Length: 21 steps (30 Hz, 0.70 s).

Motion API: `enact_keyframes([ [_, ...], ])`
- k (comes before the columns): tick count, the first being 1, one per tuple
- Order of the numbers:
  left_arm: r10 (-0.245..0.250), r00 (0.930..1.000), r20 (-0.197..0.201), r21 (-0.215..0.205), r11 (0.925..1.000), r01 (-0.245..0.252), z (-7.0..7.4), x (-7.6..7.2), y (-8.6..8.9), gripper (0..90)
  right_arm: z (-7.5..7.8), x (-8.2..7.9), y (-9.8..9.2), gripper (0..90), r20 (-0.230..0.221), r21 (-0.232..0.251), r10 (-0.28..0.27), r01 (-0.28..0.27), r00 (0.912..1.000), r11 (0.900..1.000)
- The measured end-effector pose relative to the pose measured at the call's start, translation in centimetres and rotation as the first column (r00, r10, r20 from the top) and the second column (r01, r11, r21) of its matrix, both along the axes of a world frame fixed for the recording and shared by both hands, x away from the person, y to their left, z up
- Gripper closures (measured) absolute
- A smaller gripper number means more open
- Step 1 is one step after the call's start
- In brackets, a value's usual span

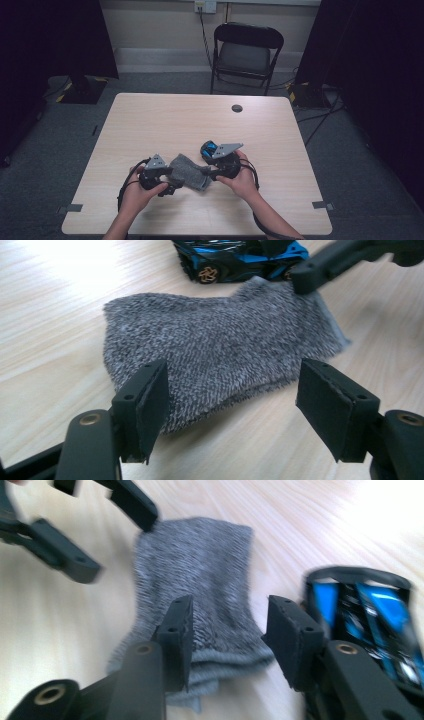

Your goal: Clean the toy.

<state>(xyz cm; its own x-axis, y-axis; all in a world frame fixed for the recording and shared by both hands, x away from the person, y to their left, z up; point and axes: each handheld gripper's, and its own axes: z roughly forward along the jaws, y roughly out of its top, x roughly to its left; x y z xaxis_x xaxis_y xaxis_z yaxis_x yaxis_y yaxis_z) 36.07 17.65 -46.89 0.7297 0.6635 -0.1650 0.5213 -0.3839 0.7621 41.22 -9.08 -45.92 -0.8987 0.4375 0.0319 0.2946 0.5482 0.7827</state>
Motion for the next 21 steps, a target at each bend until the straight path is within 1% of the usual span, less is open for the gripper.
enact_keyframes([
  [1,-0.005,1.0,-0.006,0.001,1.0,0.005,0.0,0.0,-0.2,29.5,-0.1,0.1,-0.1,58.5,0.005,-0.015,-0.005,0.005,1.0,1.0],
  [2,-0.01,0.9999,-0.011,0.005,0.9999,0.01,-0.1,-0.1,-0.2,29.7,-0.3,0.1,-0.2,58.9,0.009,-0.025,-0.001,0.001,1.0,1.0],
  [3,-0.012,0.9999,-0.012,0.008,0.9999,0.012,-0.1,-0.1,-0.4,29.7,-0.5,0.1,-0.2,58.2,0.006,-0.019,-0.002,0.002,1.0,1.0],
  [5,-0.018,0.9996,-0.023,0.01,0.9998,0.019,-0.3,-0.1,-0.6,29.7,-0.6,0.2,-0.6,58.4,-0.024,0.032,-0.017,0.018,0.9996,0.999],
  [6,-0.02,0.9994,-0.027,0.011,0.9997,0.02,-0.3,-0.1,-0.6,29.8,-0.6,0.4,-0.9,60.0,-0.026,0.06,-0.032,0.034,0.9991,0.998],
  [8,-0.023,0.999,-0.038,0.011,0.9997,0.023,-0.3,-0.1,-0.7,30.3,-0.3,0.7,-1.3,62.2,-0.016,0.067,-0.046,0.047,0.9988,0.997],
  [9,-0.024,0.9986,-0.047,0.012,0.9996,0.025,-0.3,-0.1,-0.7,31.8,-0.2,0.9,-1.3,62.2,-0.011,0.058,-0.05,0.05,0.9987,0.997],
  [11,-0.027,0.9984,-0.05,0.008,0.9996,0.027,-0.3,-0.2,-0.8,32.0,-0.2,1.2,-1.2,63.0,0.003,0.041,-0.05,0.049,0.9988,0.998],
  [12,-0.029,0.9982,-0.053,0.003,0.9996,0.029,-0.3,-0.2,-0.9,32.1,-0.2,1.3,-1.1,63.7,0.006,0.027,-0.049,0.048,0.9988,0.998],
  [13,-0.031,0.9979,-0.057,0.0,0.9995,0.031,-0.3,-0.2,-1.0,32.0,-0.4,1.4,-0.8,64.0,0.011,0.0,-0.043,0.043,0.999,0.999],
  [15,-0.031,0.9978,-0.059,0.001,0.9995,0.031,-0.4,-0.2,-1.0,31.7,-0.8,1.4,-0.5,64.9,0.005,-0.016,-0.028,0.028,0.9996,0.999],
  [16,-0.033,0.9976,-0.062,0.005,0.9994,0.033,-0.5,-0.1,-1.0,31.7,-1.0,1.3,-0.3,66.4,-0.005,-0.021,-0.025,0.024,0.9997,0.999],
  [17,-0.026,0.9978,-0.062,0.0,0.9997,0.026,-0.6,0.0,-1.0,31.7,-1.3,1.2,-0.2,68.0,-0.015,-0.021,-0.016,0.016,0.9998,1.0],
  [18,-0.022,0.9977,-0.064,0.002,0.9997,0.022,-0.7,0.1,-1.0,31.6,-1.5,0.9,-0.2,68.2,-0.018,-0.021,-0.009,0.009,0.9998,1.0],
  [19,-0.016,0.9984,-0.055,0.007,0.9998,0.016,-0.8,0.3,-0.9,31.2,-1.6,0.7,-0.1,68.0,-0.018,-0.026,-0.006,0.005,0.9998,1.0],
  [21,-0.002,0.9986,-0.054,0.004,1.0,0.003,-0.9,0.7,-0.9,31.0,-1.7,0.2,-0.2,68.1,-0.025,-0.017,0.002,-0.002,0.9997,1.0],
])
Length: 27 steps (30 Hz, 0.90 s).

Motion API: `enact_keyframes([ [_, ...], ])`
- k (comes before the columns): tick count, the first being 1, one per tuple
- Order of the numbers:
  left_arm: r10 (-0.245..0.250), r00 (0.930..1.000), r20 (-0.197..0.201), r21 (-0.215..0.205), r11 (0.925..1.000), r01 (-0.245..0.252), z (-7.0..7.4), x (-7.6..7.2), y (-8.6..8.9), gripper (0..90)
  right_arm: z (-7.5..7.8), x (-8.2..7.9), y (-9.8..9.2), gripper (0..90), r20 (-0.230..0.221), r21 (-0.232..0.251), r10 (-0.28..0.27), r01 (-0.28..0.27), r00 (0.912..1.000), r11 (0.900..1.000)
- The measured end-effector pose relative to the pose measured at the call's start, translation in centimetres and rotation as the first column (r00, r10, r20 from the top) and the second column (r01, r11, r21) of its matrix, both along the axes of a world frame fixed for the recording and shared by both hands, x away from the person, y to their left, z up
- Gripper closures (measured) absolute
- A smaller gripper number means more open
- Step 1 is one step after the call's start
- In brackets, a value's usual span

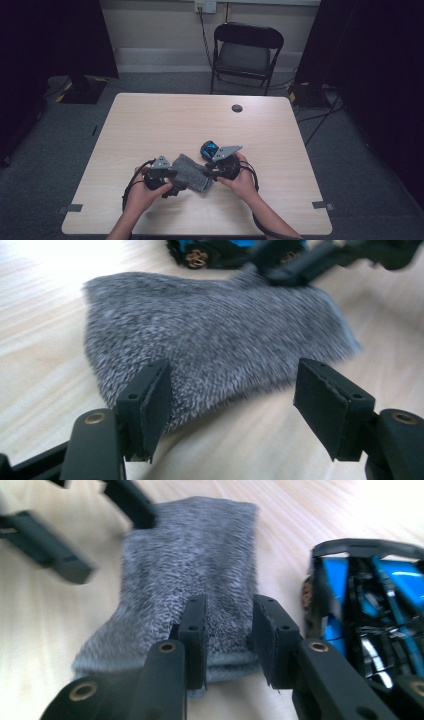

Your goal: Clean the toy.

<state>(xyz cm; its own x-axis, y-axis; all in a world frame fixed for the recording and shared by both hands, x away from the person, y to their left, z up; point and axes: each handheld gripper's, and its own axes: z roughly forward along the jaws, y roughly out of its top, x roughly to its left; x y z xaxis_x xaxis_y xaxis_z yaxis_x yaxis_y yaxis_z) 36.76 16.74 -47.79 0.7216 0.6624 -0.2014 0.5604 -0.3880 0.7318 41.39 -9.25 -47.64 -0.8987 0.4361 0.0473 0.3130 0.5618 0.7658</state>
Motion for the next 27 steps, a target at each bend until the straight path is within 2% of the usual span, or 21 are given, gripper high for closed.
enact_keyframes([
  [6,0.06,0.9981,0.01,-0.014,0.9981,-0.06,-0.1,1.4,-0.1,30.2,-0.3,-1.5,0.5,67.8,-0.023,-0.001,0.038,-0.038,0.999,0.999],
  [12,0.105,0.9942,0.026,-0.02,0.9943,-0.104,-0.2,2.6,-0.2,29.5,-0.8,-2.0,2.3,63.0,-0.04,0.011,0.061,-0.06,0.9974,0.998],
  [14,0.112,0.9926,0.045,-0.012,0.9937,-0.112,-0.1,2.9,-0.1,29.2,-1.1,-2.0,3.1,57.9,-0.045,0.019,0.058,-0.057,0.9973,0.998],
  [17,0.119,0.9916,0.05,-0.023,0.9927,-0.118,0.0,3.1,0.0,28.5,-1.5,-2.0,4.5,53.6,-0.076,0.048,0.06,-0.057,0.9953,0.997],
  [20,0.124,0.9906,0.057,-0.029,0.992,-0.123,0.3,3.2,0.4,28.5,-1.6,-2.3,5.7,41.9,-0.052,0.052,0.073,-0.07,0.996,0.996],
  [23,0.129,0.9897,0.063,-0.038,0.9912,-0.127,0.8,2.8,0.7,28.4,-1.2,-2.5,5.5,32.2,-0.031,0.048,0.072,-0.07,0.9969,0.996],
  [27,0.125,0.9892,0.076,-0.024,0.992,-0.124,1.5,2.0,0.6,24.2,0.0,-1.9,3.0,26.1,-0.002,0.056,0.027,-0.026,0.9996,0.998],
])
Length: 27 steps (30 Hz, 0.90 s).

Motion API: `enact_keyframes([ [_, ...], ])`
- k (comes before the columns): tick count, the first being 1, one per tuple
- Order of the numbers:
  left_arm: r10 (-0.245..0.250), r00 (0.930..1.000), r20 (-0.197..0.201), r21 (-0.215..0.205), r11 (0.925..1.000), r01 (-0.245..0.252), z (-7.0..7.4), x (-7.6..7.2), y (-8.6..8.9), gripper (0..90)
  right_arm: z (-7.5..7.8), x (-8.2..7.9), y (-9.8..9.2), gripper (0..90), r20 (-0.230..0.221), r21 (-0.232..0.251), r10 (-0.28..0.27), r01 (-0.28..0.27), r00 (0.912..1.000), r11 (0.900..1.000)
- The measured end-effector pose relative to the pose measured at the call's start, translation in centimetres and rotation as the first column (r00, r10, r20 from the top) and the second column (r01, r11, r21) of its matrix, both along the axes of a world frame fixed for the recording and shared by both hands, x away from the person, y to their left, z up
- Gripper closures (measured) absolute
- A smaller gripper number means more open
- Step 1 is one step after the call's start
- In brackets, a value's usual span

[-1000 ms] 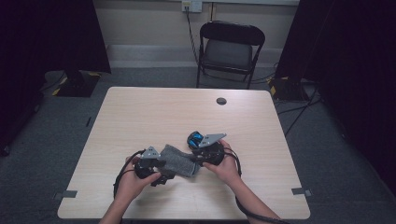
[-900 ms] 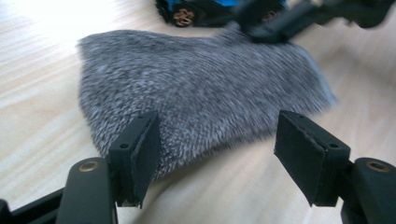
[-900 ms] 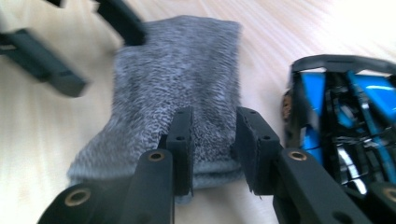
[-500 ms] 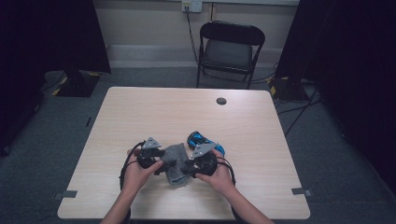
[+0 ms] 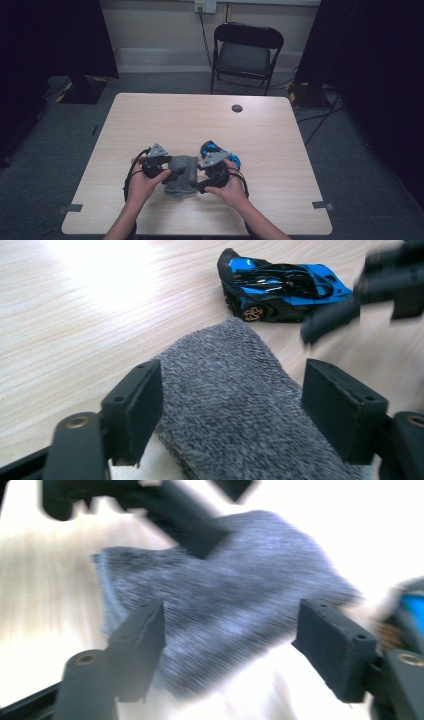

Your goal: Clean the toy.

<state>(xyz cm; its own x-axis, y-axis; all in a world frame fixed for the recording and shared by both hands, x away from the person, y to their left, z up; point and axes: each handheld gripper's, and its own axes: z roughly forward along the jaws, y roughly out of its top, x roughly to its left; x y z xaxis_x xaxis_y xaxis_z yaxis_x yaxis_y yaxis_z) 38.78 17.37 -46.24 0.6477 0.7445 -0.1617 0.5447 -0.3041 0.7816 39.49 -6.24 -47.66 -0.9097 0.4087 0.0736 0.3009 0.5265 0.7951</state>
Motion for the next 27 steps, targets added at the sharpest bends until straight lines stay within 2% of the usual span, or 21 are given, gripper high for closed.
enact_keyframes([
  [2,0.013,0.9999,0.003,0.012,0.9998,-0.013,0.1,-0.4,-0.1,21.4,0.5,0.4,-1.2,25.0,0.01,0.003,-0.034,0.034,0.9994,0.999],
  [4,0.003,1.0,-0.008,0.026,0.9997,-0.002,0.1,-0.8,-0.3,17.8,1.0,0.9,-2.6,22.9,0.034,-0.002,-0.078,0.078,0.9964,0.997],
  [5,-0.001,1.0,-0.001,0.028,0.9996,0.001,0.0,-1.0,-0.5,16.9,1.1,1.2,-3.2,21.9,0.044,0.001,-0.103,0.103,0.9937,0.995],
  [6,-0.025,0.9995,-0.018,0.025,0.9994,0.025,-0.1,-1.2,-0.8,16.6,1.2,1.5,-3.9,21.6,0.052,0.002,-0.126,0.126,0.9907,0.992],
  [7,-0.025,0.9995,-0.021,0.018,0.9995,0.025,-0.1,-1.4,-0.9,16.0,1.3,2.0,-4.8,20.9,0.052,-0.008,-0.162,0.163,0.9854,0.987],
  [9,-0.014,0.9995,-0.028,0.011,0.9998,0.014,-0.2,-1.7,-1.4,15.7,1.3,2.4,-5.6,20.8,0.051,-0.012,-0.191,0.192,0.9803,0.981],
  [11,-0.025,0.9986,-0.047,0.046,0.9986,0.027,-0.5,-1.9,-1.8,16.1,1.1,2.9,-6.4,20.7,0.043,-0.012,-0.225,0.225,0.9735,0.974],
  [12,-0.025,0.9984,-0.05,0.073,0.9969,0.029,-0.6,-2.0,-1.9,17.9,1.0,3.2,-6.6,20.8,0.045,-0.016,-0.236,0.237,0.9707,0.971],
  [13,-0.026,0.9984,-0.049,0.08,0.9964,0.03,-0.8,-2.1,-2.0,21.7,0.9,3.5,-6.9,20.8,0.049,-0.016,-0.247,0.248,0.9678,0.969],
  [15,-0.025,0.9975,-0.066,0.09,0.9955,0.031,-1.0,-2.2,-2.1,28.4,0.8,3.9,-7.1,20.8,0.043,-0.016,-0.268,0.269,0.9625,0.963],
  [16,-0.034,0.9975,-0.062,0.11,0.9931,0.041,-1.1,-2.1,-2.0,29.1,0.8,4.0,-7.2,20.8,0.045,-0.016,-0.274,0.275,0.9608,0.961],
  [19,-0.025,0.998,-0.057,0.118,0.9925,0.032,-1.4,-1.8,-1.7,34.8,0.5,4.4,-7.2,20.9,0.045,-0.026,-0.281,0.282,0.9587,0.959],
  [24,0.0,0.9984,-0.056,0.137,0.9905,0.007,-1.5,-1.0,-0.8,35.7,0.1,4.8,-7.4,20.9,0.03,-0.022,-0.293,0.294,0.9556,0.956],
  [27,0.018,0.9988,-0.047,0.151,0.9885,-0.01,-1.4,-0.5,-0.4,36.2,0.1,5.1,-7.3,20.5,0.033,-0.025,-0.284,0.285,0.9583,0.958],
])
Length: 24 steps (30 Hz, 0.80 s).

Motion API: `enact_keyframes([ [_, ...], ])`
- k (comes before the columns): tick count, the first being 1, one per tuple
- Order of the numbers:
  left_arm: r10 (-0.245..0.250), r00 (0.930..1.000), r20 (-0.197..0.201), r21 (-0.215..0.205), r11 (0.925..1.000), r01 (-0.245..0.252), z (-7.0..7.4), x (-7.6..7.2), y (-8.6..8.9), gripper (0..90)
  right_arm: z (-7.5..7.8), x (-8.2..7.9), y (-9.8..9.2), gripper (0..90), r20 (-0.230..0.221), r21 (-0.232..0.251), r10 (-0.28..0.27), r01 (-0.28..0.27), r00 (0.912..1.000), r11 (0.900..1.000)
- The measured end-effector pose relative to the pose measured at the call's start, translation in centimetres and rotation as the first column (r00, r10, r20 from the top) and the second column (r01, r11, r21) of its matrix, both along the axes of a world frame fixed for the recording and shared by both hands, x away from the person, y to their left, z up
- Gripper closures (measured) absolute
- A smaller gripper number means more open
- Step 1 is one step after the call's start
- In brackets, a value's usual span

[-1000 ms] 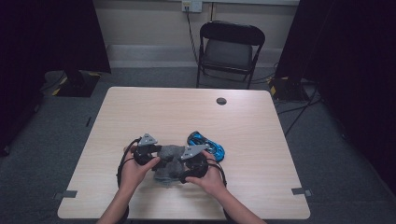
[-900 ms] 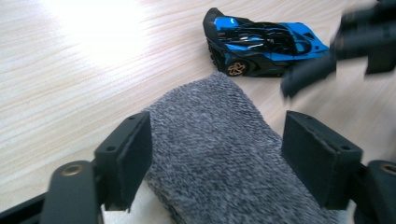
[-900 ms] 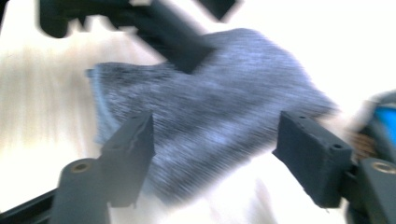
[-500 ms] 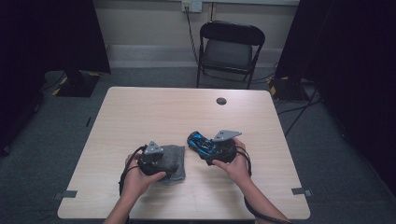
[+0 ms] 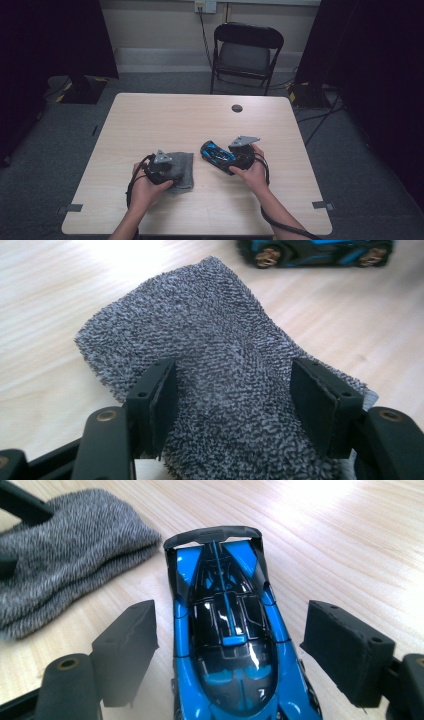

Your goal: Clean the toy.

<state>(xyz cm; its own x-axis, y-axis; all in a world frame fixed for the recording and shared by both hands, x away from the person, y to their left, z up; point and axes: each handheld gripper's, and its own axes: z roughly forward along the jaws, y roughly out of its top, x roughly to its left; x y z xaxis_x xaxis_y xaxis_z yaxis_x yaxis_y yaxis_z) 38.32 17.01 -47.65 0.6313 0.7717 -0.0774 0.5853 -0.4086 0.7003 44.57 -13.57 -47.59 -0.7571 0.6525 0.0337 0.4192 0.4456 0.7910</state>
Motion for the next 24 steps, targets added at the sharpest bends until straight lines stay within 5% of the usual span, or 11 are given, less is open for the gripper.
enact_keyframes([
  [10,0.01,0.9999,-0.011,-0.022,0.9997,-0.011,-0.8,0.8,0.3,37.4,-0.2,2.2,1.4,16.8,-0.012,-0.01,0.052,-0.052,0.9986,0.999],
  [24,0.004,0.9999,-0.01,-0.027,0.9996,-0.004,-1.0,0.8,0.6,44.1,-1.0,4.6,4.4,18.5,-0.073,-0.102,0.127,-0.134,0.9892,0.986],
])
